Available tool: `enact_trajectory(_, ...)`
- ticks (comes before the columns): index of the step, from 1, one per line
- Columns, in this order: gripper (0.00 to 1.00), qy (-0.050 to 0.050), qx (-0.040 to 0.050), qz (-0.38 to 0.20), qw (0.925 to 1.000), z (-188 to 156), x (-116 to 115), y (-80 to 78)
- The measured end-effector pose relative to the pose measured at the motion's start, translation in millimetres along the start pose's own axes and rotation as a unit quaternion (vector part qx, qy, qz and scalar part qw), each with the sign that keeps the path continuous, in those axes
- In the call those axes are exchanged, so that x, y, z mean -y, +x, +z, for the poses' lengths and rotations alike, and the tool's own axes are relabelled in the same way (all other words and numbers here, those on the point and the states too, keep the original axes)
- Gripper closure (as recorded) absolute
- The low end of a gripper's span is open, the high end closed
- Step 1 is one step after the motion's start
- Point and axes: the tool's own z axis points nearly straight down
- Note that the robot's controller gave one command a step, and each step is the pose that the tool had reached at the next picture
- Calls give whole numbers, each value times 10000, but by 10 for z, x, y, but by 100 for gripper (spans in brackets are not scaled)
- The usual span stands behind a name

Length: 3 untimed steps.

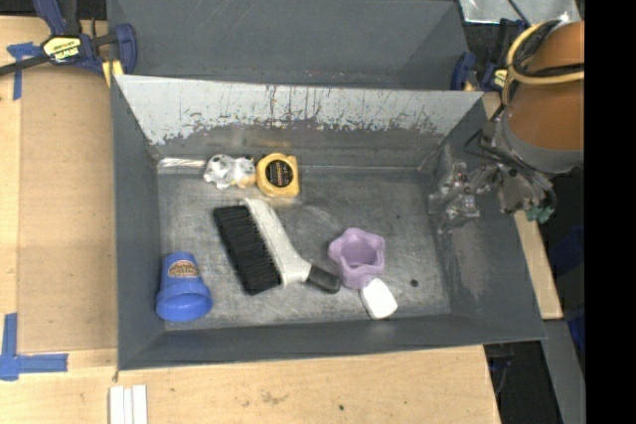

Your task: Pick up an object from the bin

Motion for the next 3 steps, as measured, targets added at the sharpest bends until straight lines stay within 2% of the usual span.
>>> enact_trajectory(1, 100, -26, -54, -262, 9996, 288, -38, 44)
enact_trajectory(2, 0, -13, -35, 378, 9993, 246, -459, 463)
enact_trajectory(3, 0, -10, -34, 380, 9993, 245, -455, 463)
